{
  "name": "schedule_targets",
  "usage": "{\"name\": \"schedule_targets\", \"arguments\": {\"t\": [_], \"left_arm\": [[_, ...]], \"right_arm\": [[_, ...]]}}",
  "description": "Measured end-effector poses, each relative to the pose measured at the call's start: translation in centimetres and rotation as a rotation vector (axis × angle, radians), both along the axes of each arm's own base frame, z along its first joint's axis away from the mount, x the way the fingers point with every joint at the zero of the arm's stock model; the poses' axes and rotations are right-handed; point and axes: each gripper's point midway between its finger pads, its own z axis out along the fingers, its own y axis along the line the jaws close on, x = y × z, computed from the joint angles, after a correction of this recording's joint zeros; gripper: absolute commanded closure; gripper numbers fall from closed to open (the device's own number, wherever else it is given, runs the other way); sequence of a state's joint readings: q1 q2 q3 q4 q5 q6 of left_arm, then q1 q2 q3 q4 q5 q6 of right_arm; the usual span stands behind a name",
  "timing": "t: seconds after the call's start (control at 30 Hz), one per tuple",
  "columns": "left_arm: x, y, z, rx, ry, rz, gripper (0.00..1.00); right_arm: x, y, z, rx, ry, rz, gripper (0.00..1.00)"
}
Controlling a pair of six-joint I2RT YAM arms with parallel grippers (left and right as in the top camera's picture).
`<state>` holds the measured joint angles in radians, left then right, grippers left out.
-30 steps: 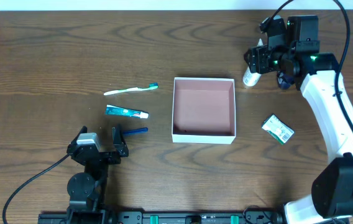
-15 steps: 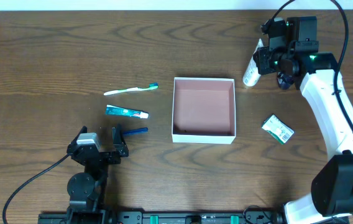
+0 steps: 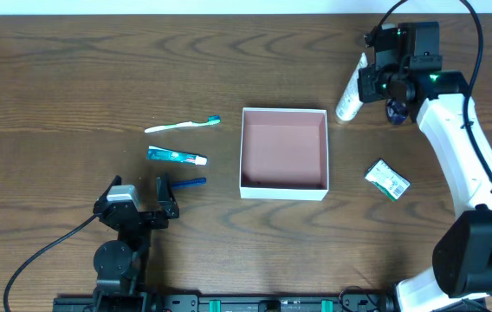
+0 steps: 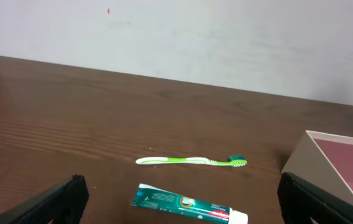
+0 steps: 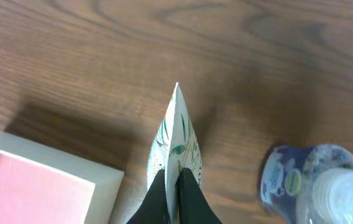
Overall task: Pack container
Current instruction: 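Reach right gripper to the white lotion tube and grasp it, then carry lotion tube with right gripper and stand it in box's back-left corner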
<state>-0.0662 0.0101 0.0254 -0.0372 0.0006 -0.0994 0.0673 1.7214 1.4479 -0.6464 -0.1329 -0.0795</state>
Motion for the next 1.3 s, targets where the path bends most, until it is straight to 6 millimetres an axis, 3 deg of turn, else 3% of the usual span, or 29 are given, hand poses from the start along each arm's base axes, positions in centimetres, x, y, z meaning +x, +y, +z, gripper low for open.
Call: {"name": "schedule_targets", "arguments": {"t": [0.17, 0.37, 0.47, 0.6, 1.07, 1.3], "left_arm": [[0.0, 0.0, 0.0, 0.0, 0.0, 0.0, 0.02], [0.0, 0.0, 0.0, 0.0, 0.0, 0.0, 0.02], [0.0, 0.0, 0.0, 0.0, 0.0, 0.0, 0.02], [0.0, 0.0, 0.0, 0.0, 0.0, 0.0, 0.02], [0.0, 0.0, 0.0, 0.0, 0.0, 0.0, 0.02], [0.0, 0.0, 0.0, 0.0, 0.0, 0.0, 0.02]], "right_arm": [[-1.6, -0.9, 1.9, -0.025, 0.003, -0.049, 0.99], [-3.8, -1.8, 9.8, -0.059, -0.17, -0.119, 0.99], [-5.9, -1.0, 13.7, -0.052, -0.254, -0.123, 0.99], [-8.1, 1.4, 15.8, -0.005, -0.29, -0.095, 0.99], [-11.6, 12.1, 15.5, 0.095, -0.267, 0.006, 0.99], [-11.4, 16.2, 12.0, 0.055, -0.214, -0.015, 0.99]]}}
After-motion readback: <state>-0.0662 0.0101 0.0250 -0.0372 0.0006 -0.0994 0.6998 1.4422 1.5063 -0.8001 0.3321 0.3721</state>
